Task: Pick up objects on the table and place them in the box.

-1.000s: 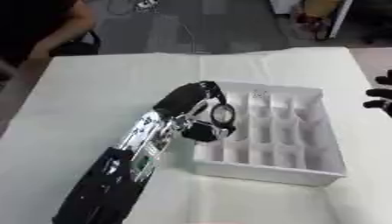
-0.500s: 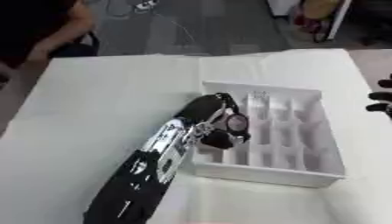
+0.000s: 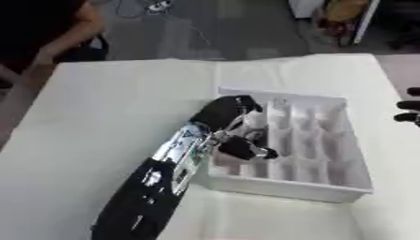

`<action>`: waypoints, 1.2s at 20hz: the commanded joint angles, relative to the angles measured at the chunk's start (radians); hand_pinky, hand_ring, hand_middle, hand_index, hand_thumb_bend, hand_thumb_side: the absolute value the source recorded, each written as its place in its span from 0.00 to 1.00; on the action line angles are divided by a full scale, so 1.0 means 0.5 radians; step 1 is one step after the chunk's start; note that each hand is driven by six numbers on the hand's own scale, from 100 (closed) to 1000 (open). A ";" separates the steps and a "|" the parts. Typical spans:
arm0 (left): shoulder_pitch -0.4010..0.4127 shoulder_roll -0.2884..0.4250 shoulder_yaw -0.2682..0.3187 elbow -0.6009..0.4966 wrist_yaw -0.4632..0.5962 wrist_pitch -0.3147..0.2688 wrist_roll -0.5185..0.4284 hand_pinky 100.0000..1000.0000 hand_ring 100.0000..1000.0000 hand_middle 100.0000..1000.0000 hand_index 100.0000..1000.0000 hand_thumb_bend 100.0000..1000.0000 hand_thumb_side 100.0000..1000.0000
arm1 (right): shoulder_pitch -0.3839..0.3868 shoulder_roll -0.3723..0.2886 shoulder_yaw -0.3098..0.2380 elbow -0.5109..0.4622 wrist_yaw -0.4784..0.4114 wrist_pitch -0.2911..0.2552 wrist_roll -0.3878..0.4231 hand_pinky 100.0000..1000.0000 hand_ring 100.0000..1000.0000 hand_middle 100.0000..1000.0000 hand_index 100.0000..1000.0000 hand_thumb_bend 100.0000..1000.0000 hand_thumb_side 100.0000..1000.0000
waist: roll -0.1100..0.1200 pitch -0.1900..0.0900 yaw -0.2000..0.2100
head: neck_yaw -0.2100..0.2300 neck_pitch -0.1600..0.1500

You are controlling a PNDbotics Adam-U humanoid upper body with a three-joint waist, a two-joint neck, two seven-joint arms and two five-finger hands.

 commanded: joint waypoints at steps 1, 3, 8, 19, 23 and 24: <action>-0.050 0.024 0.017 -0.063 -0.021 -0.012 -0.012 0.86 0.82 0.81 0.87 1.00 0.71 | -0.021 -0.027 -0.010 -0.015 -0.001 -0.004 0.010 0.55 0.63 0.68 0.79 0.00 0.99 | -0.006 -0.028 0.002 | 0.016 -0.023; -0.051 0.026 0.017 -0.070 -0.022 -0.012 -0.016 0.86 0.82 0.81 0.87 1.00 0.71 | -0.021 -0.026 -0.010 -0.015 -0.001 -0.004 0.011 0.55 0.63 0.68 0.79 0.00 0.99 | -0.006 -0.028 0.002 | 0.018 -0.026; -0.052 0.039 0.021 -0.110 -0.004 -0.007 -0.014 0.86 0.82 0.80 0.86 1.00 0.69 | -0.019 -0.026 -0.014 -0.014 0.000 -0.005 0.009 0.55 0.63 0.68 0.79 0.00 0.99 | -0.004 -0.030 0.002 | 0.023 -0.032; 0.048 0.203 0.058 -0.669 0.446 0.060 0.008 0.83 0.82 0.79 0.87 1.00 0.57 | -0.012 -0.029 -0.026 -0.009 0.007 -0.005 0.002 0.55 0.63 0.68 0.79 0.00 0.99 | 0.005 -0.029 0.020 | 0.003 -0.048; 0.233 0.343 0.168 -0.974 0.745 0.177 0.051 0.83 0.82 0.79 0.87 1.00 0.53 | -0.004 -0.038 -0.038 -0.006 0.013 -0.006 -0.006 0.55 0.63 0.68 0.79 0.00 0.99 | 0.008 -0.027 0.039 | -0.028 -0.057; 0.281 0.387 0.205 -1.041 0.799 0.208 0.070 0.83 0.82 0.79 0.87 1.00 0.52 | -0.002 -0.039 -0.042 -0.006 0.014 -0.007 -0.010 0.55 0.63 0.68 0.79 0.00 0.99 | 0.009 -0.027 0.043 | -0.032 -0.056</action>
